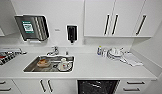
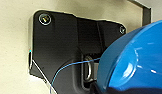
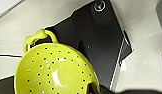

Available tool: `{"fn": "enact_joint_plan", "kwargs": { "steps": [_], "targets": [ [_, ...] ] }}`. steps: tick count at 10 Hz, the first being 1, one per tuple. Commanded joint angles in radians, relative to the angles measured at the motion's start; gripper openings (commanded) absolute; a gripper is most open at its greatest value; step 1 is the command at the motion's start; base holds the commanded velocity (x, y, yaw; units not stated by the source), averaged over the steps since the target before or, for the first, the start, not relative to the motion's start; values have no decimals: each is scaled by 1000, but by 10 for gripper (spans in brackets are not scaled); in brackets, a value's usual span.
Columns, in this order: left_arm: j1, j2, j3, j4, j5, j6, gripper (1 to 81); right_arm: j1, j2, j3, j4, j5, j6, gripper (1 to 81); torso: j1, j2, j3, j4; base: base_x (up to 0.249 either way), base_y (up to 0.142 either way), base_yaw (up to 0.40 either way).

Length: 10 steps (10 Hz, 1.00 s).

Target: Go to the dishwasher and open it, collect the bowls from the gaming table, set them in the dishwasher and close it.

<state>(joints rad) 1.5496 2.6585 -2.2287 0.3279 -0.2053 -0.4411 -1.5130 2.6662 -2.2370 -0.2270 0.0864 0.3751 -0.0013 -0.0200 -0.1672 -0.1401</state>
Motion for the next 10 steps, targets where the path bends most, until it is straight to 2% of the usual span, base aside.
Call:
{"fn": "enact_joint_plan", "kwargs": {
  "steps": [1,4,5,7,8,9,10],
  "targets": [
    [-12,-179,205,0,-8,7,10,35,-27,16,-12,-43,4,10,1,0,-92,0,0,0,0],
    [-12,-181,205,-3,-8,5,10,36,-24,16,-12,-43,4,10,1,0,-197,0,0,0,0],
    [-12,-182,204,-1,-8,7,10,36,-26,16,-11,-43,5,10,1,1,-136,0,0,0,0],
    [-12,-217,216,-3,-27,4,10,36,-26,11,-11,-43,5,10,3,1,-172,0,0,0,0],
    [-12,-259,242,-9,-75,-13,10,36,-26,11,-11,-43,5,10,2,1,-181,0,0,0,0],
    [-18,-297,263,-6,-103,-50,10,38,-26,11,-11,-43,5,10,2,1,-181,0,0,0,0],
    [-42,-336,302,-6,-111,-71,10,39,-26,10,-11,-43,5,10,2,1,-181,0,0,0,0]
  ]
}}
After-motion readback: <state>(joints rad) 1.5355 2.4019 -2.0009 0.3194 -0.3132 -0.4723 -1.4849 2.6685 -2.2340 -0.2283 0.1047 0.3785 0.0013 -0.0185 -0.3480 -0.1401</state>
